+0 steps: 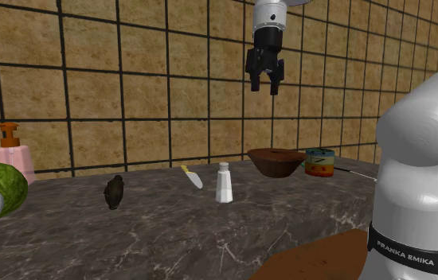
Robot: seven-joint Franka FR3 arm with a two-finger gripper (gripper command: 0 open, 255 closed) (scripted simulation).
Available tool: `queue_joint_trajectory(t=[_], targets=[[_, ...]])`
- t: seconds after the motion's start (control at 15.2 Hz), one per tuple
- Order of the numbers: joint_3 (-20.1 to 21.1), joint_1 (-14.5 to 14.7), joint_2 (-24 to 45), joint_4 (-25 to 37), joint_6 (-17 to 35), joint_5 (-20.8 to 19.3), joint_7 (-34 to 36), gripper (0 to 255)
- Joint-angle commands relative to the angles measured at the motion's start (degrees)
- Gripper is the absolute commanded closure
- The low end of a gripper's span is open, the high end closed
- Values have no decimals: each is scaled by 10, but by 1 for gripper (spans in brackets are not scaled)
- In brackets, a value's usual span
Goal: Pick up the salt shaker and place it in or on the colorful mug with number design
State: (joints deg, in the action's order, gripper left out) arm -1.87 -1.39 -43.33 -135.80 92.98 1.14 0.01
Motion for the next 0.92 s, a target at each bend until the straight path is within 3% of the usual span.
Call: queue_joint_trajectory(t=[0.0,0.86], targets=[[0,0,0,0,0,0,0,0],[37,44,198,-58,194,42,1,0]])
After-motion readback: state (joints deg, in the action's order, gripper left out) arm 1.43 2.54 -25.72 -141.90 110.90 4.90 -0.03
